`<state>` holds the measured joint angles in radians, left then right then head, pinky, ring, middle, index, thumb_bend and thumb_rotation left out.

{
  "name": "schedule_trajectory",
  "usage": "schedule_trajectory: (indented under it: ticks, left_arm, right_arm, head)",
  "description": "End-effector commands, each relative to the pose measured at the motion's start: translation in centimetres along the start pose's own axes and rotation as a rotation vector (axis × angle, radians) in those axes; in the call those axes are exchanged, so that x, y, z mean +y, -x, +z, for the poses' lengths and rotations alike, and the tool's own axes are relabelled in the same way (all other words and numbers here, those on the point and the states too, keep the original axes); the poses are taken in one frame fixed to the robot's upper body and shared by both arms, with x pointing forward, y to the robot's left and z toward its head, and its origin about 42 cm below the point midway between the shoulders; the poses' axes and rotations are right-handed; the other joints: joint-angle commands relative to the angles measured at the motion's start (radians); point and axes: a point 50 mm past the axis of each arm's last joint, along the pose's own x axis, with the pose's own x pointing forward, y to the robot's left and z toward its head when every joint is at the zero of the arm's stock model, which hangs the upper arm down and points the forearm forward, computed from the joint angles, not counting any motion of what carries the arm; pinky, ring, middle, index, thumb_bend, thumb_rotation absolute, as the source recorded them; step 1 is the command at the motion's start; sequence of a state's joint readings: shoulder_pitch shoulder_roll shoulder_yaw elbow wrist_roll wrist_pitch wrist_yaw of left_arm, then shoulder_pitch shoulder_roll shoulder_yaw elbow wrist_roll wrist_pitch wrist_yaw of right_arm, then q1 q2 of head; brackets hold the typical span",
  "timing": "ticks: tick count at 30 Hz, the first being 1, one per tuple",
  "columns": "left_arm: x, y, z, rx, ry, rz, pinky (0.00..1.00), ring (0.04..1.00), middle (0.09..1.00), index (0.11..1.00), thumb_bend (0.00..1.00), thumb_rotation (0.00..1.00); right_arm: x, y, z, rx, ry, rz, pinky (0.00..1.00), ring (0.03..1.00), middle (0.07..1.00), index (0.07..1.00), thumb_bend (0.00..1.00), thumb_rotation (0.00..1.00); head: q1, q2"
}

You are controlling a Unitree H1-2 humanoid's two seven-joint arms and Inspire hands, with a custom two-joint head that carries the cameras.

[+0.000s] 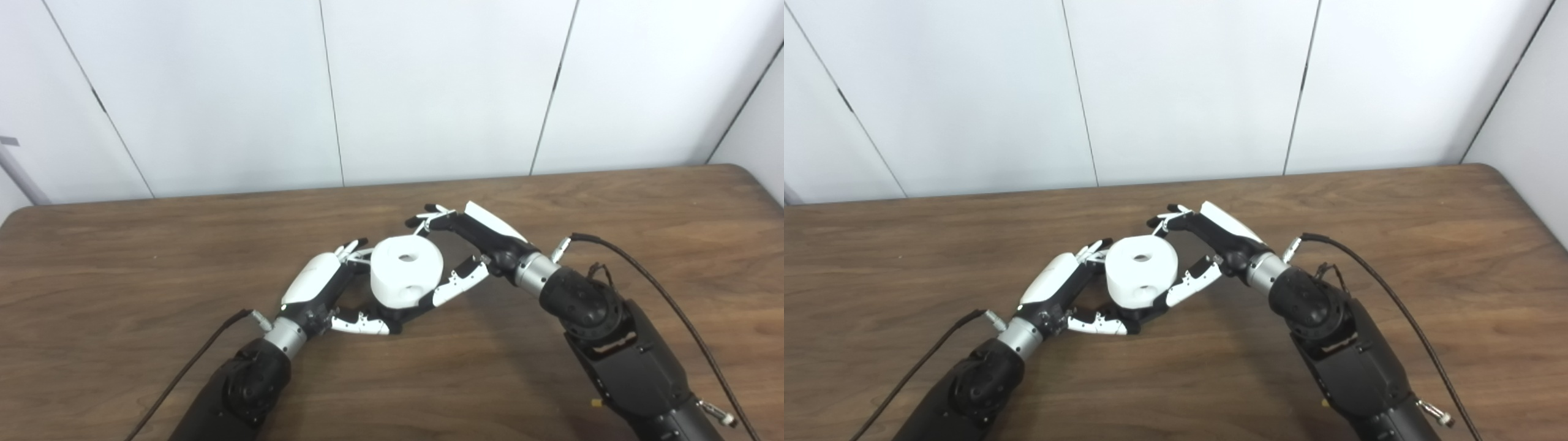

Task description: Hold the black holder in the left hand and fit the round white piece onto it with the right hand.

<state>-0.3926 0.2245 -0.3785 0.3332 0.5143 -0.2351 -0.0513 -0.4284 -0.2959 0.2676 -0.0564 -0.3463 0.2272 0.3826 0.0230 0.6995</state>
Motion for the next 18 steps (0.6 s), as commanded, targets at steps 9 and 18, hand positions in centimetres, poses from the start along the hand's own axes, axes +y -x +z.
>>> schedule_trajectory:
  ticks: [9,18]
  left_arm:
    - [-0.20,-0.30,0.97,-0.016,-0.011,-0.030,1.00,1.000,0.883,0.481,0.52,0.05]
    - [-0.22,-0.24,1.02,-0.017,-0.012,-0.030,1.00,1.000,0.882,0.481,0.52,0.06]
  right_arm:
    - [-0.79,-0.64,0.85,-0.058,0.048,-0.018,1.00,1.000,0.865,0.486,0.52,0.16]
    - [-0.62,-0.74,0.44,-0.047,0.049,-0.010,1.00,1.000,0.867,0.486,0.52,0.16]
  head:
    - [0.011,0.002]
    - [0.016,0.005]
